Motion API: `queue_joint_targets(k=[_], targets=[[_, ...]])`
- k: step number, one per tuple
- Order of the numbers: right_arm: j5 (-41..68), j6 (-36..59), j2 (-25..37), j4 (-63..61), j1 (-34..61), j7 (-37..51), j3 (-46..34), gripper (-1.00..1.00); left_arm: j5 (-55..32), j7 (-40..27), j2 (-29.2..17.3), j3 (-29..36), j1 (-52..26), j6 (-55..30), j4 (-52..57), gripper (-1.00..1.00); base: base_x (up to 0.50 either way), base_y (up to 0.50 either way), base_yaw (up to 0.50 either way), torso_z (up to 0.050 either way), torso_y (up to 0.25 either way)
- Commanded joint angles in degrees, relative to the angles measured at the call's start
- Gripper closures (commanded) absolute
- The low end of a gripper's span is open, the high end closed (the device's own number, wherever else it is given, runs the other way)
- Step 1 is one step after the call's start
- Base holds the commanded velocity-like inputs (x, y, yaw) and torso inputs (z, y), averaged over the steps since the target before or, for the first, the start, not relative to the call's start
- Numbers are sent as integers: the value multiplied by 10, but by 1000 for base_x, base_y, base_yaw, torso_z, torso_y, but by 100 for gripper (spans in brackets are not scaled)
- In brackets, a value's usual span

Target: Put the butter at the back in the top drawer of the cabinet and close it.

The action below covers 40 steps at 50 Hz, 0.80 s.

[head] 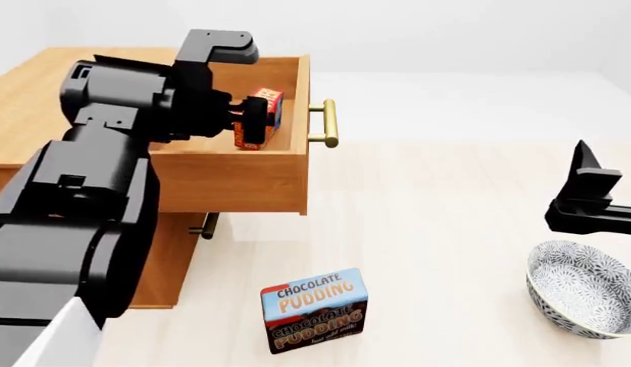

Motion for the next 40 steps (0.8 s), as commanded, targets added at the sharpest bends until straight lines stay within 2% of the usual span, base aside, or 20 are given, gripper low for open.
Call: queue_joint_targets(k=[1,19,20,40], targets=[[-4,-2,-1,1,-1,-3,-5,-100,-17,10,10,7,23,-20,-14,100,0,0,0,0,0],[2,-5,3,1,-4,0,-2,-100,-20,20,10,8,18,-23,-14,100,-1,0,-1,0,0],[2,-5,3,1,-4,1,-2,-100,-20,21,9,7,18,-24,-14,-100,0,0,0,0,0],[10,-7,7,-1,-5,4,-1,-100,-20,12,5,-12,5,-22,-14,-100,0,0,0,0,0]])
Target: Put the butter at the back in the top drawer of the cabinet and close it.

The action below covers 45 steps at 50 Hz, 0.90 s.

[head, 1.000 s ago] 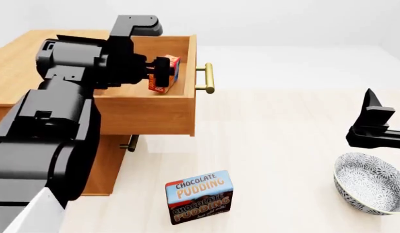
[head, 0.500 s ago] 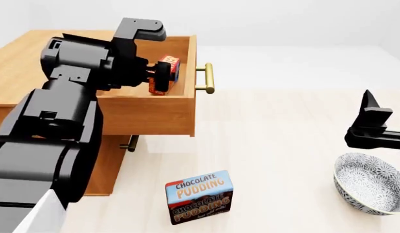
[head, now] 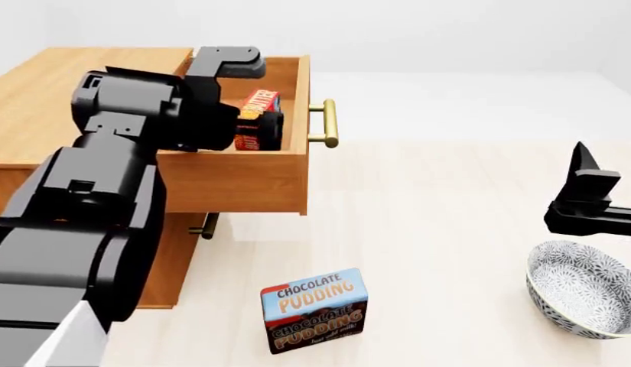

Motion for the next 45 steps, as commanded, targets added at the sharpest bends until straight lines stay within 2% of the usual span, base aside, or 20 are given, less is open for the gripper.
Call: queue_joint_targets(k=[1,18,33,39,40,42,45], targets=[[4,-1,3,-1,0,3,0,-100,-6,-6,-2,-14,-6,1,-4,-100,0,0,0,0,0],[9,-4,5,-4,-5,6,4,-100,-2,-60,-7,-21,-47,23,-4,-100,0,0,0,0,0],[12,-7,6,-7,-8,7,5,-100,-12,-69,-10,-40,-99,35,-4,-100,0,0,0,0,0],[24,-6,12,-10,-1,16,3,-100,-14,-73,5,-39,-143,31,-2,-100,0,0,0,0,0],[27,-6,14,-11,-1,18,4,-100,-17,-75,9,-37,-139,12,27,-100,0,0,0,0,0],[31,-7,15,-12,-2,20,6,-100,-34,-84,9,-31,-87,-101,199,-100,0,0,0,0,0],[36,-7,17,-15,-6,22,11,-100,-69,-122,10,-9,-46,-201,345,-100,0,0,0,0,0]])
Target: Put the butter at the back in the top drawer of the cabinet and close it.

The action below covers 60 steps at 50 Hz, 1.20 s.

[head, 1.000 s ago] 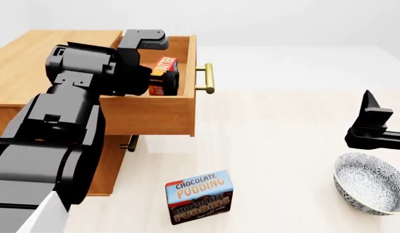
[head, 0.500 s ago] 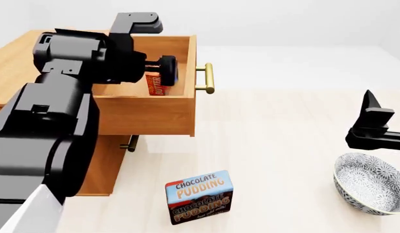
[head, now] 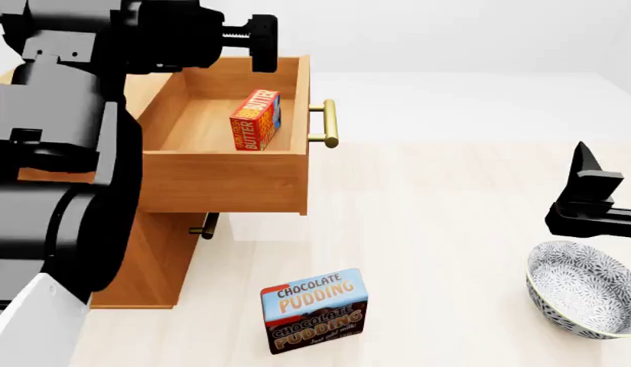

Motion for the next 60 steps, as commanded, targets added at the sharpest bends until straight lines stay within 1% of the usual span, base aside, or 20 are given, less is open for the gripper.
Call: queue_joint_targets(k=[1,4,7,9,12,14,16,20,25,31,36,44,45,49,51,54,60], targets=[[17,-1,7,-7,-5,9,9,-100,-66,-59,10,32,57,-202,306,-100,0,0,0,0,0],[24,-2,10,-11,-12,11,20,-100,-113,-101,11,49,76,-242,373,-100,0,0,0,0,0],[35,-3,13,-21,-26,16,38,-100,-176,-180,11,76,90,-265,420,-100,0,0,0,0,0],[40,-3,14,-27,-37,17,53,-100,-240,-236,11,80,101,-292,456,-100,0,0,0,0,0],[51,-4,16,-36,-52,17,75,-100,-315,-320,11,99,117,-302,497,-100,0,0,0,0,0],[61,-4,17,-45,-67,18,96,-100,-380,-384,11,113,124,-299,511,-100,0,0,0,0,0],[68,-4,17,-53,-79,19,114,-100,-438,-434,11,127,126,-293,512,-100,0,0,0,0,0],[83,-1,16,-69,-106,18,156,-100,-529,-539,11,188,137,-265,531,-100,0,0,0,0,0],[106,4,11,-91,-141,16,215,-100,-612,-629,11,282,138,-221,536,-100,0,0,0,0,0],[126,12,3,-111,-172,4,275,-100,-686,-688,11,415,126,-143,518,-100,0,0,0,0,0],[134,18,-6,-120,-188,-8,308,-100,-769,-732,11,527,100,-70,517,-100,0,0,0,0,0],[138,23,-12,-127,-196,-16,327,-100,-876,-787,11,658,61,19,544,-100,0,0,0,0,0],[140,23,-12,-129,-197,-16,329,-100,-876,-787,11,658,61,19,544,-100,0,0,0,0,0],[146,25,-14,-133,-202,-20,341,-100,-950,-809,12,766,16,96,557,-100,0,0,0,0,0],[149,27,-15,-134,-205,-23,351,-100,-974,-813,12,806,0,126,564,-100,0,0,0,0,0],[149,30,-18,-134,-207,-27,357,-100,-994,-816,12,837,-13,147,572,-100,0,0,0,0,0],[146,34,-21,-134,-206,-32,358,-100,-999,-822,12,848,-11,148,581,-100,0,0,0,0,0]])
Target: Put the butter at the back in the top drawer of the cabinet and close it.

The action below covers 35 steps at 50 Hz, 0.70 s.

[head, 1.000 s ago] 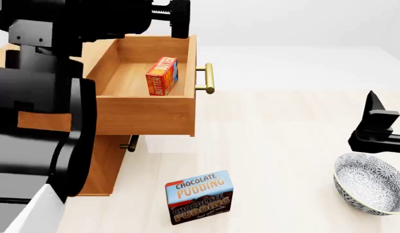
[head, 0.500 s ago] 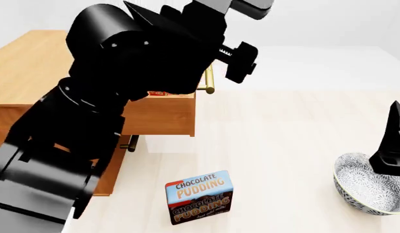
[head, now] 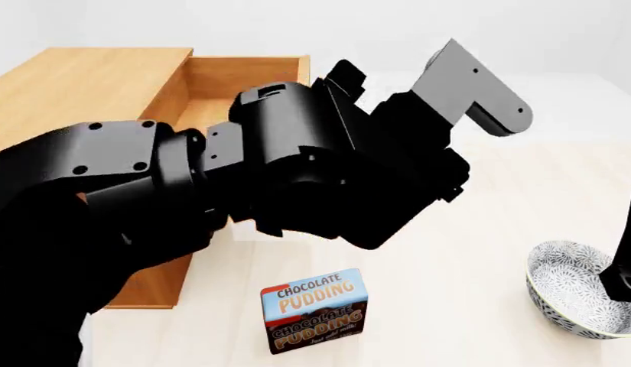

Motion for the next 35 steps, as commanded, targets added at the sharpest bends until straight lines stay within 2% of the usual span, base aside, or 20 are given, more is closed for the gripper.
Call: queue_joint_targets(k=[1,35], targets=[[4,8,-7,-5,-8,-10,21,-100,-72,-35,0,107,-29,64,22,-100,0,0,0,0,0],[6,26,-22,-6,-6,-20,40,-100,-5,38,0,104,35,-6,-69,-100,0,0,0,0,0]])
